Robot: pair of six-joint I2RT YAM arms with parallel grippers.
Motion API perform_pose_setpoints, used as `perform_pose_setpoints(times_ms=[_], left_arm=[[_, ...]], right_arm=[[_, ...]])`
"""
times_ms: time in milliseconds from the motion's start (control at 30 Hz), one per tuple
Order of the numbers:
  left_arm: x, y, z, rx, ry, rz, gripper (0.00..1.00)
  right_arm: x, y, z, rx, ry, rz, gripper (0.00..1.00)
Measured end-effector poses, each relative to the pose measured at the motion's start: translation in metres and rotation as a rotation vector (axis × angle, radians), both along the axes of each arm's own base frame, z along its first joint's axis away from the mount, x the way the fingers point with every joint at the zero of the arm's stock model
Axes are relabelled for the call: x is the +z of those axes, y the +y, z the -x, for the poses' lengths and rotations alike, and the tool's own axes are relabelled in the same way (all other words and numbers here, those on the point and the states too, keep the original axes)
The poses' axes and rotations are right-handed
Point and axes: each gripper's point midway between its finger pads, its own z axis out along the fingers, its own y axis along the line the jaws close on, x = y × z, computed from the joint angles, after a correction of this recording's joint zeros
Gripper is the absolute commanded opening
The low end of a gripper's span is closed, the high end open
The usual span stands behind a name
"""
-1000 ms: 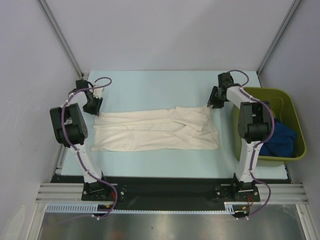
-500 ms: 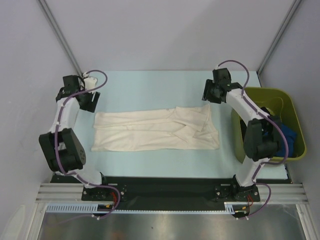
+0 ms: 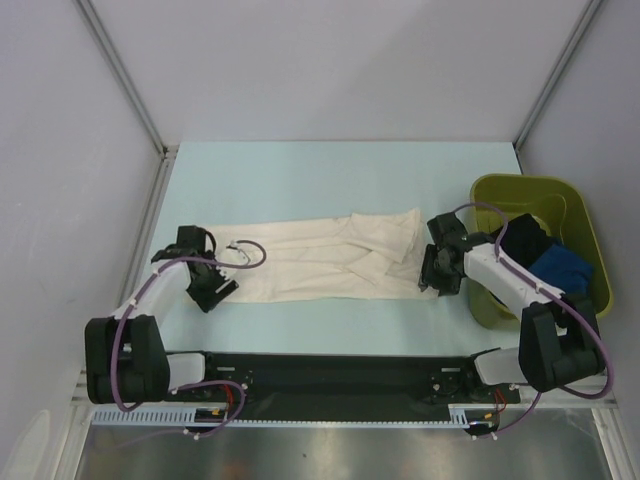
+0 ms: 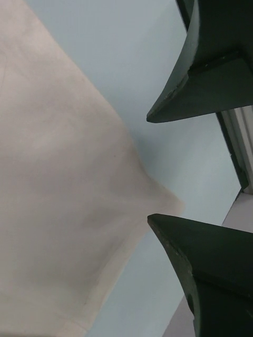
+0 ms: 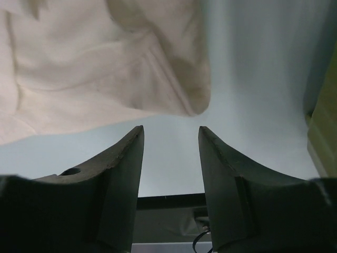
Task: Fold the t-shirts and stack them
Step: Fold the tshirt
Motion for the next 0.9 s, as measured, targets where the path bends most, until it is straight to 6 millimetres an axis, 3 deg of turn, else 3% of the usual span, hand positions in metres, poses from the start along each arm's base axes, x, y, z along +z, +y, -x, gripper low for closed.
perform_pose_setpoints(times_ms=[167, 267, 300, 367, 400, 467, 867, 900], left_arm=[[-0.021, 0.013, 0.003, -0.053, -0.020, -0.099, 0.75], [-0.020, 0.021, -0.004, -0.082, -0.063, -0.170, 0.65], [-0.020, 0.023, -0.008, -0.089, -0.082, -0.194, 0.46], [-0.022, 0.026, -0.013, -0.099, -0.114, -0.225, 0.26], [-0.024, 0.028, -0.013, -0.107, -0.117, -0.237, 0.01], [-0.027, 0.029, -0.012, -0.125, -0.123, -0.253, 0.00], [-0.024, 0.039, 0.005, -0.249, -0.091, -0.302, 0.01], [-0.025, 0.039, 0.008, -0.259, -0.079, -0.301, 0.21]], right_arm=[[-0.022, -0.004, 0.024, -0.046, 0.033, -0.008, 0.51], [-0.036, -0.006, 0.029, -0.067, 0.045, -0.002, 0.43], [-0.039, -0.007, 0.029, -0.072, 0.046, 0.001, 0.31], [-0.043, -0.009, 0.027, -0.084, 0.047, 0.011, 0.18], [-0.043, -0.010, 0.023, -0.099, 0.036, 0.010, 0.07], [-0.043, -0.013, 0.019, -0.123, 0.024, 0.011, 0.00], [-0.042, -0.033, 0.021, -0.200, 0.007, 0.013, 0.00], [-0.042, -0.033, 0.021, -0.200, 0.007, 0.013, 0.00]])
